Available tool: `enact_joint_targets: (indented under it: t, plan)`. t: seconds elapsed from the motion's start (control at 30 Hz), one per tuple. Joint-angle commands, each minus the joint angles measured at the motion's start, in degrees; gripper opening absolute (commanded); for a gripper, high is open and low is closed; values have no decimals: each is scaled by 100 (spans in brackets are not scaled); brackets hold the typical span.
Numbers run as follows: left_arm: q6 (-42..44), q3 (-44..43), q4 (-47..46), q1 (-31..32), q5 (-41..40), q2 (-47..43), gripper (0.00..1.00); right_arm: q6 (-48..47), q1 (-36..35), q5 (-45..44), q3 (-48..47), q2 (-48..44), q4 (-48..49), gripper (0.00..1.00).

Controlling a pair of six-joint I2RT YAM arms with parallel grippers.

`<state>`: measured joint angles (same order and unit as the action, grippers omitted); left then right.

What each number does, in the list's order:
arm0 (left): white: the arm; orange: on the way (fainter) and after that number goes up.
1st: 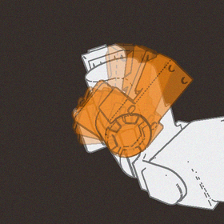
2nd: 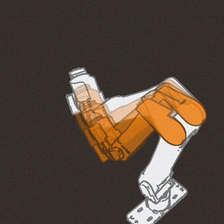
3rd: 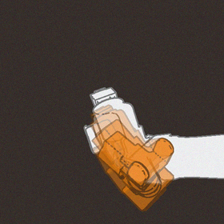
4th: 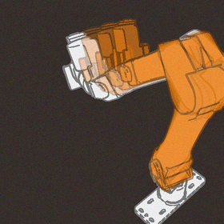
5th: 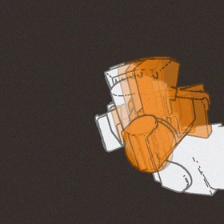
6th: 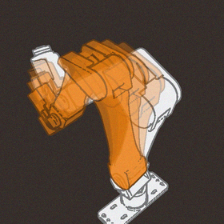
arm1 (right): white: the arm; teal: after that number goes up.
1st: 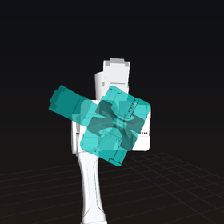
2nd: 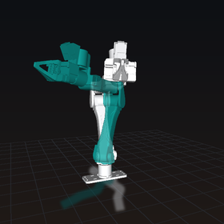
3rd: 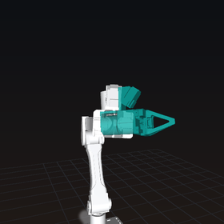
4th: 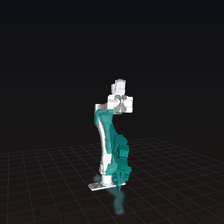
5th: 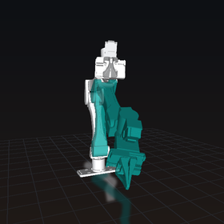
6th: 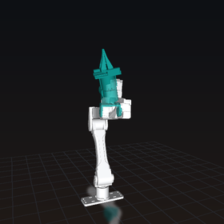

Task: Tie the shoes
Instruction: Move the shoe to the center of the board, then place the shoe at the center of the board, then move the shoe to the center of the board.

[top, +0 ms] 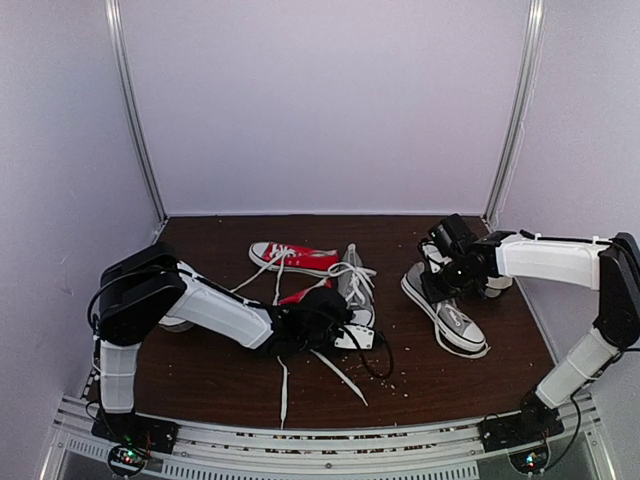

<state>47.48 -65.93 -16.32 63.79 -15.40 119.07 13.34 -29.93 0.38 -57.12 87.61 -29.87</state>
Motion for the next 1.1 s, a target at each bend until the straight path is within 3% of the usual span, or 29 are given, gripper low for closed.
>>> enact_joint_targets:
  t: [0.0, 0.1, 0.2, 0.4, 0.57, 0.77, 0.87, 1.07]
  plan:
    - [29, -209, -346, -190, -10, 135, 49, 610, -377, -202, 457, -466, 261, 0]
    - [-1, -210, -324, -196, 36, 141, 50, 764, -451, -251, 714, -613, 398, 5]
    - [-146, -210, -152, -185, 110, 3, 53, 714, -455, -149, 665, -677, 287, 23]
    - [-699, -47, 775, -93, 1337, -1089, 71, 286, -313, -31, 235, -1060, -606, 50]
    - [-1282, 13, 1536, -99, 2169, -1898, 76, 161, 170, 70, 431, -1265, -1004, 54]
    - [-1900, 531, 1660, -103, 2098, -2544, 76, -1096, 179, 1598, 140, -1008, -918, 57]
    - [-2033, 808, 1682, -102, 1887, -2772, 76, -1750, -65, 1123, -414, -505, -1135, 65]
    - [-2234, 1077, 1799, -102, 1556, -3047, 79, -2531, -164, -231, -1749, 1272, -2048, 70]
